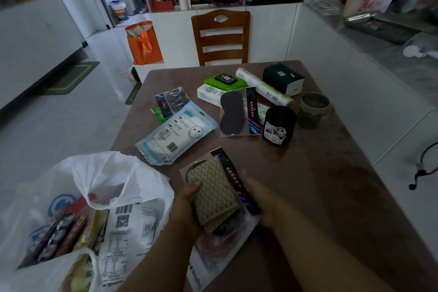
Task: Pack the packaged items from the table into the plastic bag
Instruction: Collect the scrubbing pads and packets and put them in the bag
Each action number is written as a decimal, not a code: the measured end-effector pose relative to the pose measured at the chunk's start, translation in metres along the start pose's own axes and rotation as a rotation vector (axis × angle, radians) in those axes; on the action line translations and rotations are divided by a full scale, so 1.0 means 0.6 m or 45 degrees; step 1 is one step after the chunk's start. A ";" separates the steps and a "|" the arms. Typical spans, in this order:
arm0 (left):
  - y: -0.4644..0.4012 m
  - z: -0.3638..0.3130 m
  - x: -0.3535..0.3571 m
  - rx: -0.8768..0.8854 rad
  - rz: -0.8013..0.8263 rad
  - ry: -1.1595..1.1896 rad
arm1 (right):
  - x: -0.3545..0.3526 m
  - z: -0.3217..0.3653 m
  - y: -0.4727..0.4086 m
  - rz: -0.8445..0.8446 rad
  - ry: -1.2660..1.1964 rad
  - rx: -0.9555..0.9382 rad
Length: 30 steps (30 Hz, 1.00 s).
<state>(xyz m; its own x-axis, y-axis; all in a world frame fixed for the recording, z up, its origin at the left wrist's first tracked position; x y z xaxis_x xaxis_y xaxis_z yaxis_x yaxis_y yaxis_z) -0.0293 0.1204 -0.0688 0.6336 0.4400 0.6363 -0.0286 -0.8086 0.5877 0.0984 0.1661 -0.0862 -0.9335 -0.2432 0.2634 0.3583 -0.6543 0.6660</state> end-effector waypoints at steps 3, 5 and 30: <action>-0.003 -0.005 -0.003 0.013 -0.002 0.126 | -0.018 -0.011 0.021 0.108 -0.393 0.036; -0.007 -0.008 -0.002 0.039 -0.003 0.203 | -0.024 -0.032 0.032 0.224 -0.263 0.054; -0.055 -0.096 0.039 0.248 -0.195 -0.788 | -0.036 0.151 -0.074 0.139 0.014 -0.284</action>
<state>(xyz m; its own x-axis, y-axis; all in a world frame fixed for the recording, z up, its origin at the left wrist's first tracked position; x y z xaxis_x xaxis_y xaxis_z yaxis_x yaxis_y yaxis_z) -0.0580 0.1795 -0.0447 0.9480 0.2969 0.1144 0.2003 -0.8363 0.5103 0.1037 0.2653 -0.0586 -0.8900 -0.3278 0.3170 0.4469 -0.7653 0.4632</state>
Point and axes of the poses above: each hand's wrist, its own y-axis away from the middle knuckle, its own x-axis out of the palm, z = x × y, the point moved 10 cm from there along -y, towards the middle knuckle, and after that the axes turned 3 degrees about -x, right-handed, at the moved point
